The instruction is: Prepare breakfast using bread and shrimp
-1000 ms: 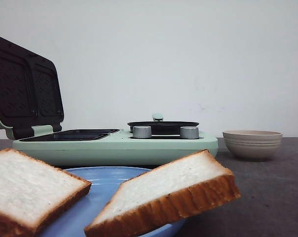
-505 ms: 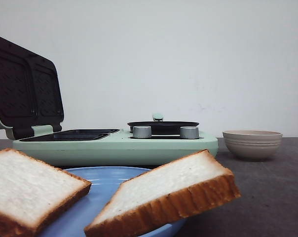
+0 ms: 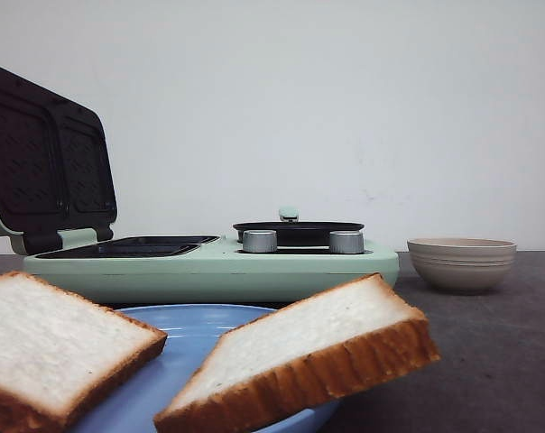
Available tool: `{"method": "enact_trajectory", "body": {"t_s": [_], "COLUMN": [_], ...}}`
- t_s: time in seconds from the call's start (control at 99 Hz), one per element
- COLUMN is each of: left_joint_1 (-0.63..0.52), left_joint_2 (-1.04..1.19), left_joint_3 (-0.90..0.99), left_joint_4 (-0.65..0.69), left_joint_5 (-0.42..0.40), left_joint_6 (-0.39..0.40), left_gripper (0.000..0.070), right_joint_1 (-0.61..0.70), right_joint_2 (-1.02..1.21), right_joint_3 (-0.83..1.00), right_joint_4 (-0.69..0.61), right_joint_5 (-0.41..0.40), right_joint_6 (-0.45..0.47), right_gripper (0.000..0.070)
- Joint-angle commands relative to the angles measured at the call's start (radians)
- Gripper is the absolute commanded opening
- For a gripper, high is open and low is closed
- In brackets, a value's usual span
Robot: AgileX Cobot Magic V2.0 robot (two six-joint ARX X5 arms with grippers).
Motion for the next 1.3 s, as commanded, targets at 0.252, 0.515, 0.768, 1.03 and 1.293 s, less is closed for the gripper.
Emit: {"method": "enact_trajectory", "body": {"t_s": [0.252, 0.515, 0.768, 1.03, 1.293], "left_joint_1": [0.0, 0.0, 0.0, 0.0, 0.0], "left_joint_2": [-0.001, -0.001, -0.001, -0.001, -0.001], "left_joint_3": [-0.018, -0.018, -0.018, -0.018, -0.018], "left_joint_4": [0.018, 0.018, 0.021, 0.107, 0.108], "left_joint_5": [-0.005, -0.005, -0.001, -0.001, 0.003], "left_joint_6": [-0.002, -0.002, -0.002, -0.002, -0.004], "left_gripper": [0.0, 0.0, 0.0, 0.0, 0.0], "right_joint_1": [0.0, 0.0, 0.0, 0.0, 0.0], "right_joint_2": [0.0, 0.0, 0.0, 0.0, 0.0], "right_joint_3": [-0.003, -0.003, -0.003, -0.003, -0.003], "right_joint_4": [0.013, 0.013, 0.012, 0.009, 0.009], "right_joint_5": [0.001, 0.001, 0.001, 0.0, 0.0], "right_joint_6": [0.011, 0.011, 0.011, 0.011, 0.014], "right_gripper": [0.0002, 0.0002, 0.0002, 0.0002, 0.0002]}}
